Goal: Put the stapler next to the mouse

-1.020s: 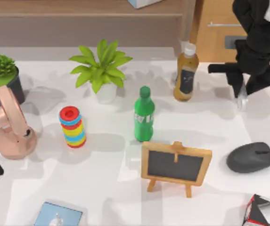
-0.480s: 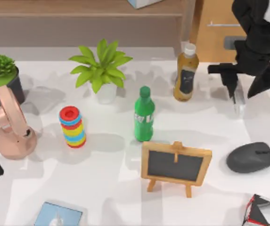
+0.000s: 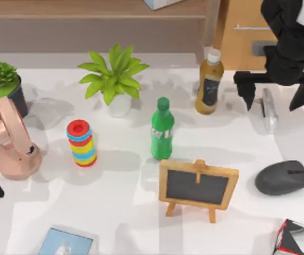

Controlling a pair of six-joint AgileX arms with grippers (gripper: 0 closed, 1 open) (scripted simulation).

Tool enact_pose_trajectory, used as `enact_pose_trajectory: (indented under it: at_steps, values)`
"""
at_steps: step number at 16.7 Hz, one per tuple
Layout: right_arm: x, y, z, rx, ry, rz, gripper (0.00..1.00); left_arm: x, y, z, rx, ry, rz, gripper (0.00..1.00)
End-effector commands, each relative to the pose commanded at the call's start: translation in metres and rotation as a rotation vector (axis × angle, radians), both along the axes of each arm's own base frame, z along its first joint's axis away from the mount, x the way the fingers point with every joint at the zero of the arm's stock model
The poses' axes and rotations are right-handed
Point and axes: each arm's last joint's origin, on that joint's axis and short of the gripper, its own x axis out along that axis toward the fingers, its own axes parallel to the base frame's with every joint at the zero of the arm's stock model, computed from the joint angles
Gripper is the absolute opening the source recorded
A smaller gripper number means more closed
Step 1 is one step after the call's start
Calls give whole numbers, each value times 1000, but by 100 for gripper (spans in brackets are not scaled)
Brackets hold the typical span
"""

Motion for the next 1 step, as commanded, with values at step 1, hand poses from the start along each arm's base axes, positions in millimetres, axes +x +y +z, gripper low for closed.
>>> enact_pose_trajectory:
  at_steps: [1]
  values:
    - [0,0,0,0,0,0,100,0,0,0,0,0,0,100]
